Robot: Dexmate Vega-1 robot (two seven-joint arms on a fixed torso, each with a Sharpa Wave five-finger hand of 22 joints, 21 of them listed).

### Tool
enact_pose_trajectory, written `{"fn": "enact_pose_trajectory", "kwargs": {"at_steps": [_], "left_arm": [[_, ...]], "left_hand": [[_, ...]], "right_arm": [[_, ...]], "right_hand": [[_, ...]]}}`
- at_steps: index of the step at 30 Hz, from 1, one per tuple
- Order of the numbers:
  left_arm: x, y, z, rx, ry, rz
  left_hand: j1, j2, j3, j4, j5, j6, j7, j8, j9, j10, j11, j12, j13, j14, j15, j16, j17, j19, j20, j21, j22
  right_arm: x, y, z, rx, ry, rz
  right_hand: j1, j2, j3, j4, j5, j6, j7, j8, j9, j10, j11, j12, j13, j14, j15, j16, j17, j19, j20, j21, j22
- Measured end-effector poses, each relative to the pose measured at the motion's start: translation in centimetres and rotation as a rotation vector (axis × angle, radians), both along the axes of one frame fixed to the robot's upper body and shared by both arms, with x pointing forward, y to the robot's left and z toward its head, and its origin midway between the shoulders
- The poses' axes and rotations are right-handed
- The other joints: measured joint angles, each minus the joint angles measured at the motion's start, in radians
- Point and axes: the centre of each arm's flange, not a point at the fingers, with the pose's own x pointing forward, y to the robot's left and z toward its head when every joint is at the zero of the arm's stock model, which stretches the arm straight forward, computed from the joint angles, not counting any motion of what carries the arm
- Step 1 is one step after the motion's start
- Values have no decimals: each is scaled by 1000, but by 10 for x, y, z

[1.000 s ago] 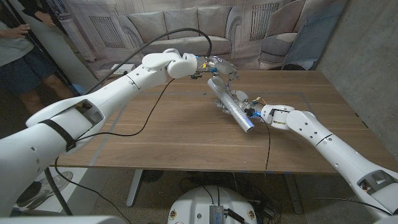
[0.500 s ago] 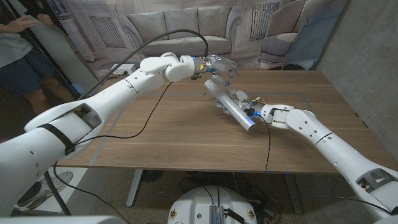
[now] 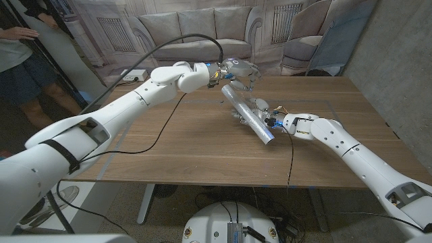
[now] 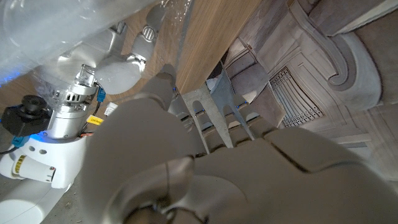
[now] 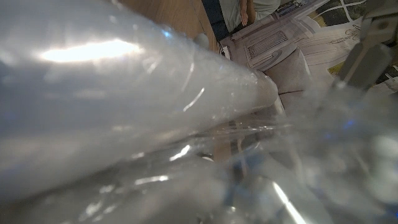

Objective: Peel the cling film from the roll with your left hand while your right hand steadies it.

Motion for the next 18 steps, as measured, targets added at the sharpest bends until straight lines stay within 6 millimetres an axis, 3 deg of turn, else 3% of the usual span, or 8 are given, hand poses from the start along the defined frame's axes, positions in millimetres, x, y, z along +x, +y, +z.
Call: {"fn": "enact_pose_trajectory", "kwargs": {"at_steps": [4,18], "left_arm": [[-1,1,0,-14,-11,-6],[-6,7,-2,-52,-37,-16]], "left_hand": [[2,2,4,4,0,0,0,1,3,8,2,0,0,1,-1,0,0,2,-2,0,0],[13,-6,8,0,0,-5,6,15,12,19,-1,4,0,6,4,-8,0,2,-2,8,0]], "right_arm": [[0,0,-2,2,6,1],[-3,1,-3,13,16,23]], "right_hand": [[-8,0,1,1,0,0,0,0,0,0,0,0,0,-5,5,-6,0,3,3,-3,0],[-86,-49,-27,28,-16,-23,6,-18,0,-22,18,-15,-14,-25,25,-27,0,7,7,-37,-28]]}}
